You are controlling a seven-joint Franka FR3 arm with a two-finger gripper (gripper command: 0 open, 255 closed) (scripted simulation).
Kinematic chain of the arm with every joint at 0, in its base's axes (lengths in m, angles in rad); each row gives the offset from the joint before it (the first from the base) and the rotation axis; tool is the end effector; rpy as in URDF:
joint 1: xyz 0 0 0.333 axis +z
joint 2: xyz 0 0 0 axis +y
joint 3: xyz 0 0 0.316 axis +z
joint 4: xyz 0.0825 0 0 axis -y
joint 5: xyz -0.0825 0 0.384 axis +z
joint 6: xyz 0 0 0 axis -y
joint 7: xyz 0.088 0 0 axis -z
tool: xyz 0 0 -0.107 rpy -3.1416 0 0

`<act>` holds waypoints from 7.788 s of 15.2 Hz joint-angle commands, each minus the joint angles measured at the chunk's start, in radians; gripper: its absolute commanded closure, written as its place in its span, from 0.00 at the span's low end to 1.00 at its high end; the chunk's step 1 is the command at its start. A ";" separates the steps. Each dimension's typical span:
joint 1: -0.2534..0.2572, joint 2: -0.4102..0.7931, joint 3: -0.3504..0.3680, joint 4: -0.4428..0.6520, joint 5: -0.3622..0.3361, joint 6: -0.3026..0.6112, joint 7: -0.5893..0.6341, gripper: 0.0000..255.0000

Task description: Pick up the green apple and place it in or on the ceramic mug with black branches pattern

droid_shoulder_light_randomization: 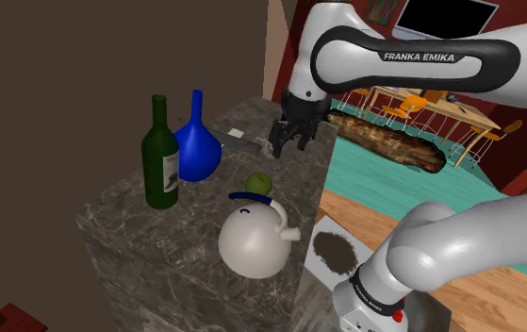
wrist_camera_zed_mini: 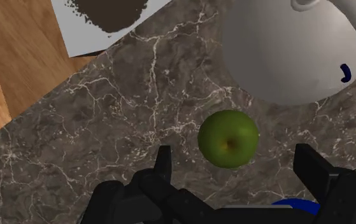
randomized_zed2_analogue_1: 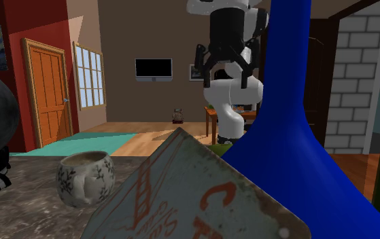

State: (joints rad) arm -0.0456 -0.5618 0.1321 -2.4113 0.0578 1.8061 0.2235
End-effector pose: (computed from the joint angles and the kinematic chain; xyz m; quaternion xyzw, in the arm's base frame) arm 0.3754 0.0419 0.5052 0.9959 -0.0867 -0.0221 0.0105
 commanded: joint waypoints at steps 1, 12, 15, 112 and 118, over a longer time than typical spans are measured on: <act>-0.015 0.084 0.025 0.019 -0.004 0.047 0.064 0.00; -0.069 0.439 0.084 0.115 -0.067 0.220 0.323 0.00; -0.070 0.452 0.085 0.086 -0.070 0.262 0.325 0.00; -0.258 0.932 -0.102 0.944 -0.157 -0.097 -0.035 1.00; -0.258 0.932 -0.102 0.944 -0.157 -0.097 -0.035 0.00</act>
State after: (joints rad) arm -0.3040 0.3698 0.0301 -1.4676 -0.0987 1.7087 0.1882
